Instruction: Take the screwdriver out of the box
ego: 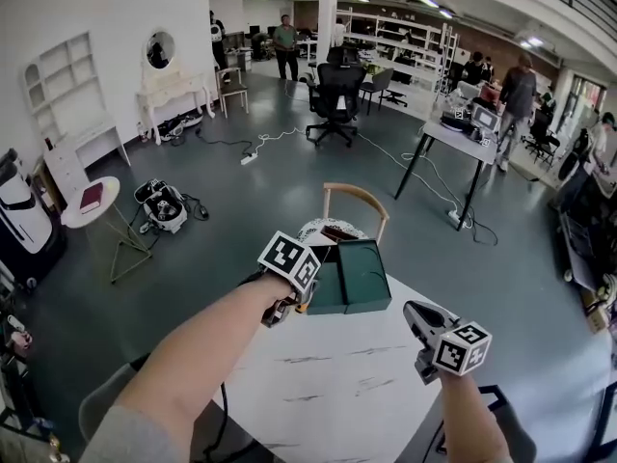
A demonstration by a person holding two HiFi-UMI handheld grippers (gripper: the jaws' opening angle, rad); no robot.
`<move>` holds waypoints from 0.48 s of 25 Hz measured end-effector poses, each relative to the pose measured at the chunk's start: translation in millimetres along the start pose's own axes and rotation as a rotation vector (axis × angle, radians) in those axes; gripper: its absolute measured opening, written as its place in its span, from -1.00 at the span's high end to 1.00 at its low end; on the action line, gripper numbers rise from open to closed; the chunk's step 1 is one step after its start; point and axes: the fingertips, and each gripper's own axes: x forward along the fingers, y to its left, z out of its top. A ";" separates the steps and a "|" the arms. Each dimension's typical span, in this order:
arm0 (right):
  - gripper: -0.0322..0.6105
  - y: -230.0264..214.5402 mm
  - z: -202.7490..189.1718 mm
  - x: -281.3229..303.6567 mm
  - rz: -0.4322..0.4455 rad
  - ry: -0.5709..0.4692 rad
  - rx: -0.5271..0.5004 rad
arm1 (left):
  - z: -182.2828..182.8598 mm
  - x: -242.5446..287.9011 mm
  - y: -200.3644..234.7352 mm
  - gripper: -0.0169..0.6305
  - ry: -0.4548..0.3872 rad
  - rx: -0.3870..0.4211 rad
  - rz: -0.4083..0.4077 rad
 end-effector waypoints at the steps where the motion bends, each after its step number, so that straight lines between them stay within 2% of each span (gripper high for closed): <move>1: 0.88 5.6 1.3 -3.4 -0.012 -0.002 0.001 | -3.2 -6.6 -4.5 0.72 -0.009 0.002 -0.015; 4: 0.88 23.9 6.1 -13.8 -0.041 -0.016 0.001 | -13.6 -25.8 -19.0 0.72 -0.026 0.039 -0.050; 8: 0.88 49.8 12.1 -29.4 -0.064 -0.031 -0.009 | -28.4 -51.5 -38.3 0.71 -0.048 0.132 -0.056; 12: 0.88 70.5 15.2 -52.1 -0.090 -0.033 -0.008 | -46.5 -77.0 -63.5 0.72 -0.072 0.161 -0.099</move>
